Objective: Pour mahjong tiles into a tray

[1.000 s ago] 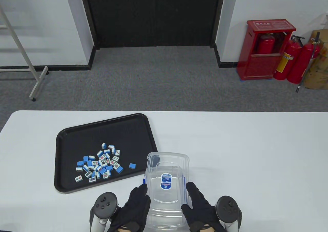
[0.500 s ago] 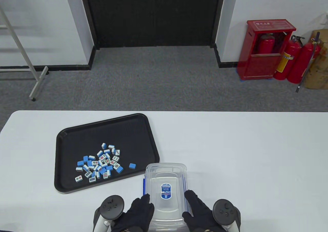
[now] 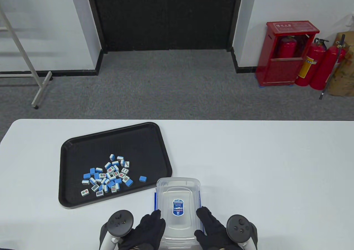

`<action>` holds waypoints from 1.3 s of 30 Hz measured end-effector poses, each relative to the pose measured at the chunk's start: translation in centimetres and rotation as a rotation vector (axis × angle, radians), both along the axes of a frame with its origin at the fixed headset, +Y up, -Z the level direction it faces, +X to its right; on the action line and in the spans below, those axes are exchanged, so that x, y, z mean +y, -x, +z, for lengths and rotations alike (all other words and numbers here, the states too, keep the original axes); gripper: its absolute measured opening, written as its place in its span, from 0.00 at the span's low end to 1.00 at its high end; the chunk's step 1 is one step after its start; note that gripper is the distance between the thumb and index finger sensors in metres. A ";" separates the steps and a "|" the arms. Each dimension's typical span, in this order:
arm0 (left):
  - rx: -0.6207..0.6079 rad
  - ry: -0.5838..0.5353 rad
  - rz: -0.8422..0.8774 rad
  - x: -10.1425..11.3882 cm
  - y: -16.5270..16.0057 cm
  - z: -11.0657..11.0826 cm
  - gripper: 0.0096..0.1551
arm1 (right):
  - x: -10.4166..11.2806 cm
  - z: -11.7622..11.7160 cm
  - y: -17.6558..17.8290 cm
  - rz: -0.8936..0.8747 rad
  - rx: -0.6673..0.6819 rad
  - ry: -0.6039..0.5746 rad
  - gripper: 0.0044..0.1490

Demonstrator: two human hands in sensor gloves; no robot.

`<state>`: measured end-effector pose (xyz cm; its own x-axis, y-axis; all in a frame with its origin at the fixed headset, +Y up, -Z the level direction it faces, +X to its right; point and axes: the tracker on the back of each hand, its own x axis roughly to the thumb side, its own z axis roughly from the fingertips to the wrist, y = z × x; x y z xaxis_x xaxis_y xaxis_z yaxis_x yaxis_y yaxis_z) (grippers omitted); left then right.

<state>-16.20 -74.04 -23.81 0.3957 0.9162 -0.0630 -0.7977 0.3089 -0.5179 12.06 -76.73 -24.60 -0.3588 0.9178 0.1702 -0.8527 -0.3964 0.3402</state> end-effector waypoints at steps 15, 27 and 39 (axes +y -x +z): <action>-0.022 0.019 -0.095 -0.5 0.2 -0.4 0.47 | -0.3 -0.3 -0.1 0.056 0.023 -0.010 0.46; -0.041 0.041 -0.101 -1.7 0.2 -1.2 0.40 | -1.0 -1.2 -2.1 0.039 -0.158 0.079 0.46; -0.051 0.075 -0.066 -1.9 0.0 -1.2 0.40 | -4.0 -2.1 -2.3 -0.223 -0.117 0.498 0.56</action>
<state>-16.24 -75.91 -25.01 0.4595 0.8815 -0.1085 -0.7488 0.3188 -0.5811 14.38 -80.76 -26.72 -0.1374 0.9330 -0.3328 -0.9409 -0.0179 0.3383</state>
